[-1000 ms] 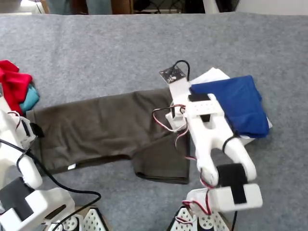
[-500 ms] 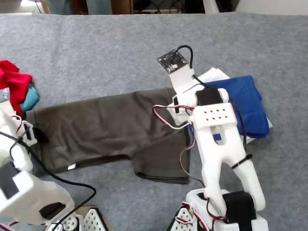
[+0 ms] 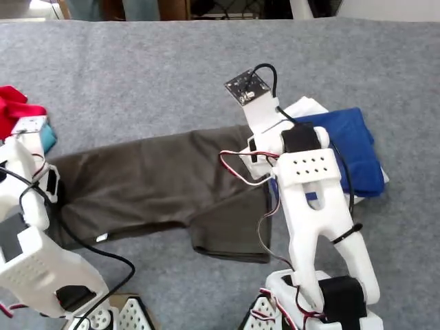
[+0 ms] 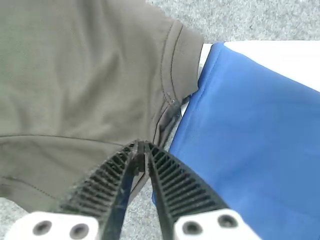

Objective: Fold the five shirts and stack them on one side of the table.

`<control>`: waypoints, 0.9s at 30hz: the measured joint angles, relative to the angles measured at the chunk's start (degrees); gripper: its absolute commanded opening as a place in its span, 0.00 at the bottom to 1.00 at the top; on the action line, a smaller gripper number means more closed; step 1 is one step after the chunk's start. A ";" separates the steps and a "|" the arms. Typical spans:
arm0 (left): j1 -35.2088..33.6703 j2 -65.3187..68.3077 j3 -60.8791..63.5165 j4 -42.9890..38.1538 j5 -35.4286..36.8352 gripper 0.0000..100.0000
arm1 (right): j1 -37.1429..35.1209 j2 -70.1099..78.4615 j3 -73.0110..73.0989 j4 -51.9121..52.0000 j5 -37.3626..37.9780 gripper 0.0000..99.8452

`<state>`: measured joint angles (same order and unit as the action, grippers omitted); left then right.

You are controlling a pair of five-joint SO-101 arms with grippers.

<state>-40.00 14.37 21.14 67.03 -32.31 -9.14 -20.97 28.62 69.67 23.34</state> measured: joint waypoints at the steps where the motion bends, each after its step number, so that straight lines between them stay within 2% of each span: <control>1: 0.09 0.26 -0.26 0.35 -0.18 0.03 | 0.00 0.00 0.00 0.00 0.00 0.02; 7: 0.26 0.62 -2.73 2.37 -0.53 0.03 | 0.00 0.00 0.00 0.00 0.00 0.02; 12: -2.64 1.05 -8.70 6.86 -0.44 0.03 | 0.00 0.00 0.00 0.00 0.09 0.02; 18: -7.21 1.49 -21.98 16.44 -0.44 0.03 | 0.00 0.00 0.00 0.00 0.09 0.02; 27: -6.07 1.49 -33.49 29.98 -0.44 0.03 | 0.00 0.00 0.00 0.00 0.09 0.02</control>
<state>-46.07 15.87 -12.35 97.01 -32.75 -9.14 -20.97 28.62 69.67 23.43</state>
